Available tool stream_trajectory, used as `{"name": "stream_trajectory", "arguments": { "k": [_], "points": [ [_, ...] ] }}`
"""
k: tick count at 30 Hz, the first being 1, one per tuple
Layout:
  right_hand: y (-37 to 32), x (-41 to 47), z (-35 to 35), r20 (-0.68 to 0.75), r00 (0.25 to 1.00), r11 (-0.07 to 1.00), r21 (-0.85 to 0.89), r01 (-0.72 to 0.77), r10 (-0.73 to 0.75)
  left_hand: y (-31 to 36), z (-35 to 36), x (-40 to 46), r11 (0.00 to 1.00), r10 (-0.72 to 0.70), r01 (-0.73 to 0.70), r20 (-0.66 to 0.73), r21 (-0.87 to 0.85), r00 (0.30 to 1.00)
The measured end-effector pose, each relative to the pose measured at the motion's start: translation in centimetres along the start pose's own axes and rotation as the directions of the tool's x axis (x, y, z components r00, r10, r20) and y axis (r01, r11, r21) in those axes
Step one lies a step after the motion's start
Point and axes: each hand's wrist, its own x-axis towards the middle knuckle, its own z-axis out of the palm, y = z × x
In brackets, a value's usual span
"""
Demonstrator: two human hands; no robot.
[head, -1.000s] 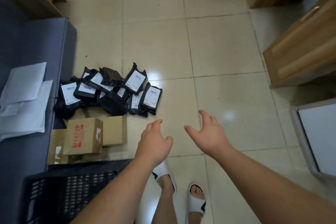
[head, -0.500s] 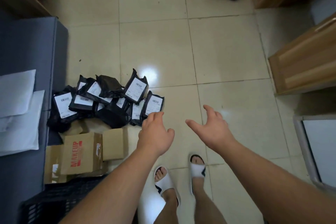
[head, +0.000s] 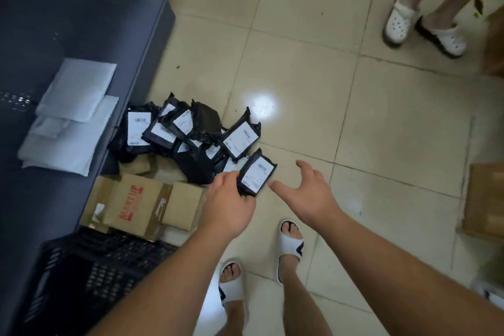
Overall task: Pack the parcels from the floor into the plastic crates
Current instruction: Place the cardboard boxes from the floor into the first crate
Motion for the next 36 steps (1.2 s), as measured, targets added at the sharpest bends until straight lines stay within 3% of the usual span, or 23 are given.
{"name": "stream_trajectory", "arguments": {
  "k": [9, 21, 29, 36],
  "points": [
    [-8.6, 2.3, 5.2, 0.199, 0.961, 0.963, -0.151, 0.222, -0.19, -7.2, -0.8, -0.2, 0.912, -0.313, 0.294, -0.021, -0.286, 0.95],
    [-15.5, 0.2, 21.4, 0.425, 0.873, 0.862, -0.323, 0.391, -0.237, -23.9, -1.7, -3.1, 0.577, -0.643, 0.548, 0.076, -0.606, 0.762],
    [-19.1, -0.3, 30.4, 0.46, 0.867, 0.8, -0.437, 0.41, -0.193, -32.4, -3.2, -2.9, 0.395, -0.715, 0.551, 0.131, -0.736, 0.687],
    [-22.7, 2.7, 36.0, 0.466, 0.867, 0.732, -0.527, 0.432, -0.176, -38.2, -4.2, -1.5, 0.267, -0.729, 0.506, 0.171, -0.82, 0.663]
  ]
}}
